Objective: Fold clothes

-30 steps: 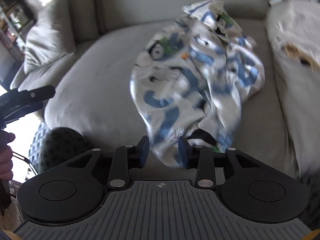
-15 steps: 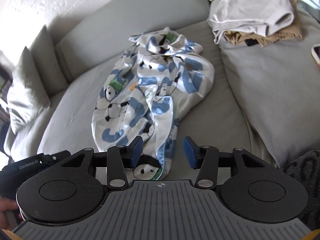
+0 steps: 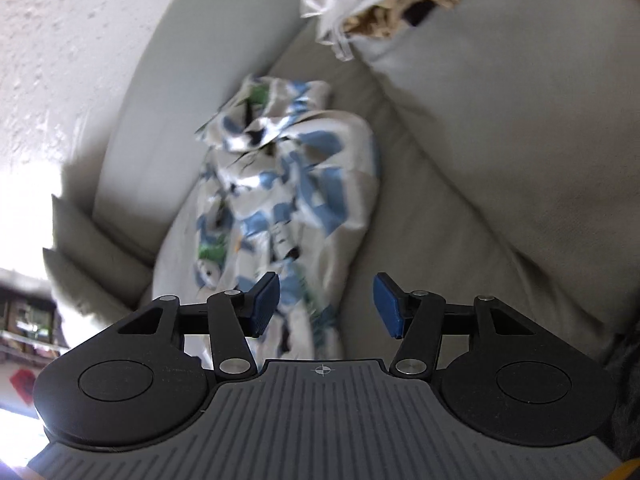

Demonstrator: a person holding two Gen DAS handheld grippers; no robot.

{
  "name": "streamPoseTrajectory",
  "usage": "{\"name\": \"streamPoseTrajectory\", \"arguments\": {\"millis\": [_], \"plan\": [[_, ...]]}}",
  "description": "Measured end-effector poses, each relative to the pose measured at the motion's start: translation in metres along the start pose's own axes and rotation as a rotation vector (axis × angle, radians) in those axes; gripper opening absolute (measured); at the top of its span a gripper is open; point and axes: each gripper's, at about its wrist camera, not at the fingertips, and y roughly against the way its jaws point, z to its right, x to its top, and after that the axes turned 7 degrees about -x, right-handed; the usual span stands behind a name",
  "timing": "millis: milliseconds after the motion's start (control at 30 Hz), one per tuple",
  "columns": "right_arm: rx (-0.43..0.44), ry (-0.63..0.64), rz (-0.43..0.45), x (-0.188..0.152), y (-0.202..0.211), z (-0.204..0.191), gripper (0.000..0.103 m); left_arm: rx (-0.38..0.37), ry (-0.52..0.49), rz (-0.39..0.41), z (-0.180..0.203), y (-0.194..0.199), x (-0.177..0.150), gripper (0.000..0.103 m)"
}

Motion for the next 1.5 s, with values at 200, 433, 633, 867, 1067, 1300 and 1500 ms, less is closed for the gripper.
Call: {"name": "streamPoseTrajectory", "arguments": {"millis": [200, 433, 633, 867, 1067, 1300, 1500], "plan": [[-0.002, 0.003, 0.003, 0.005, -0.012, 0.007, 0.058, -0.078, 0.149, -0.032, -0.019, -0.012, -0.003, 0.036], [0.010, -0.009, 0.011, 0.013, -0.024, 0.015, 0.058, -0.083, 0.151, 0.023, -0.023, 0.003, -0.008, 0.037], [0.028, -0.080, 0.029, 0.030, -0.040, 0.024, 0.058, -0.073, 0.101, 0.039, -0.021, 0.002, -0.008, 0.039], [-0.008, -0.113, 0.134, 0.044, -0.039, 0.026, 0.049, -0.080, 0.078, 0.057, -0.019, 0.002, -0.008, 0.040], [-0.066, -0.122, 0.255, 0.050, -0.019, 0.032, 0.002, -0.097, 0.081, 0.072, -0.018, 0.002, -0.008, 0.046], [-0.107, -0.126, 0.326, 0.054, -0.010, 0.038, 0.002, -0.104, 0.076, 0.089, -0.011, -0.002, -0.008, 0.067], [-0.107, -0.121, 0.295, 0.054, -0.021, 0.044, 0.003, -0.083, 0.050, 0.097, 0.003, -0.018, -0.005, 0.069]]}}
